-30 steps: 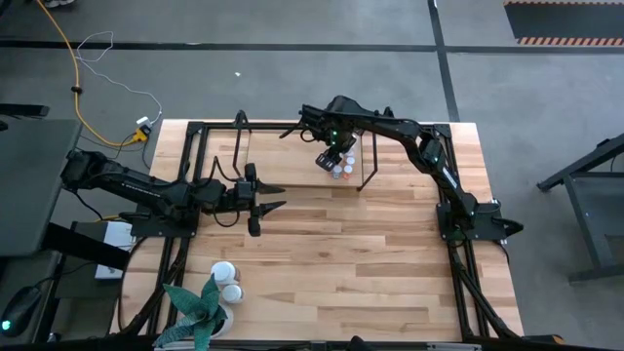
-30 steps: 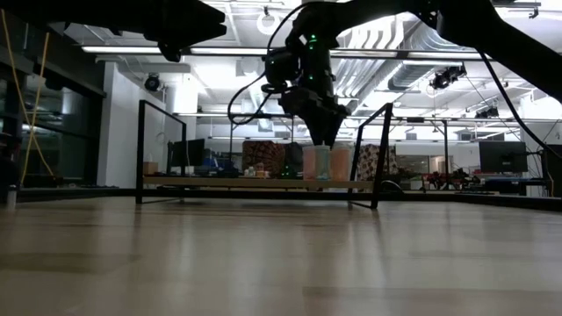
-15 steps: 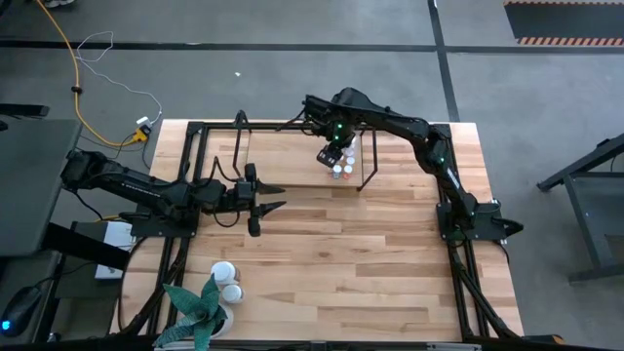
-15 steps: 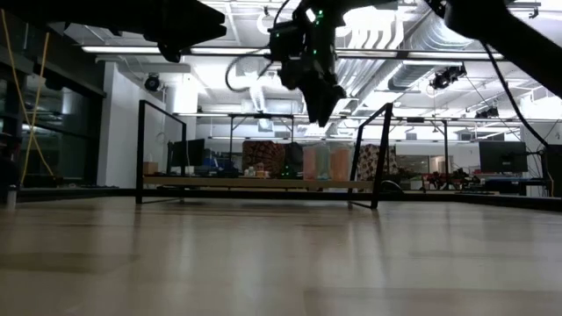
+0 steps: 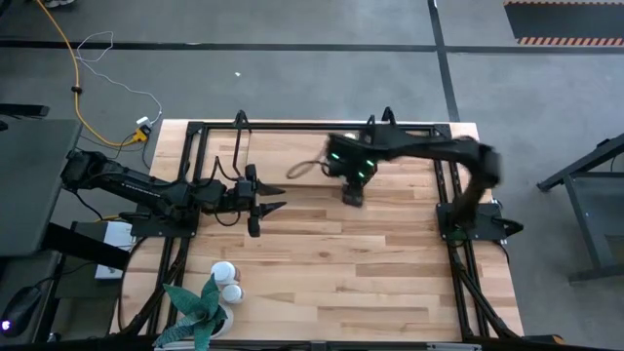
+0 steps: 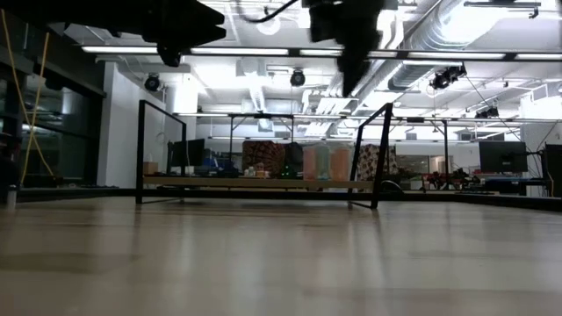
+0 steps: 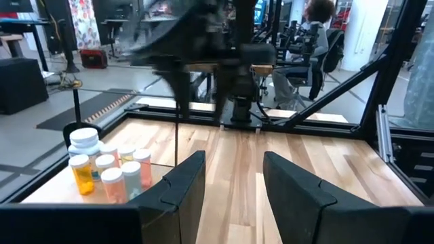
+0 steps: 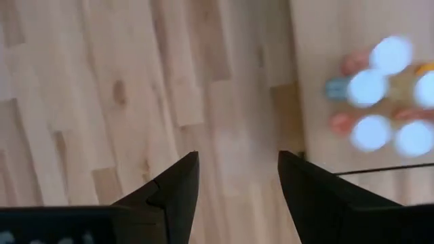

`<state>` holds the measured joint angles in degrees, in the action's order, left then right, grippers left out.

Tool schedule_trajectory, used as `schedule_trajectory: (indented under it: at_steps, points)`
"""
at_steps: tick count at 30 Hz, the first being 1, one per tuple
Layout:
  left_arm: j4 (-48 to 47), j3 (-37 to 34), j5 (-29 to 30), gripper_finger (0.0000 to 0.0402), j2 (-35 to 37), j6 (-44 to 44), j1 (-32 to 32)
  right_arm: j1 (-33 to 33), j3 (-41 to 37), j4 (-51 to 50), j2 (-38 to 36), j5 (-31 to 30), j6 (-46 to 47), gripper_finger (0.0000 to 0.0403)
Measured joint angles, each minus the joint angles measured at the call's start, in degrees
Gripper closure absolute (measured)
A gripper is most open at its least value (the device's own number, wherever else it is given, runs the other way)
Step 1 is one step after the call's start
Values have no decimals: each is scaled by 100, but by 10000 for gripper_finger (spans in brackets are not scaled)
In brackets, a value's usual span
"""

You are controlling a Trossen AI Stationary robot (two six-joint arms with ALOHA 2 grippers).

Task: Pick and place medicine bottles onto shelf by color
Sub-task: Put the white and purple pill bottle on the shelf

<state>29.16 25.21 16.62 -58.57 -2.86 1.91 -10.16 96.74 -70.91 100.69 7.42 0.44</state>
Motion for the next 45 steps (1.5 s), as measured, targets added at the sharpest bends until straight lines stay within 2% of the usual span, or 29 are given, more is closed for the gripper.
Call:
schedule_trajectory:
  at_steps: [5,10,14,17,35,41,45]
  points:
    - [91,0,-12,261,0,3,2,617,-2565,2383,-1817,-16,579,210]
    - [251,0,-9,261,2,3,2,1273,-4596,5907,-3137,-245,745,210]
    - [251,0,-6,261,2,3,0,1554,-5595,8303,-3584,-613,378,210]
    - [248,0,7,261,2,3,0,1601,-5991,9203,-3646,-782,132,210]
    - [364,0,-8,261,2,3,2,1580,-6198,9428,-3592,-855,72,210]
    - [339,0,-15,261,2,3,2,1579,-6198,9428,-3592,-1360,75,210]
    - [321,0,-266,261,-4,3,2,1579,-6198,9427,-3592,-1489,78,210]
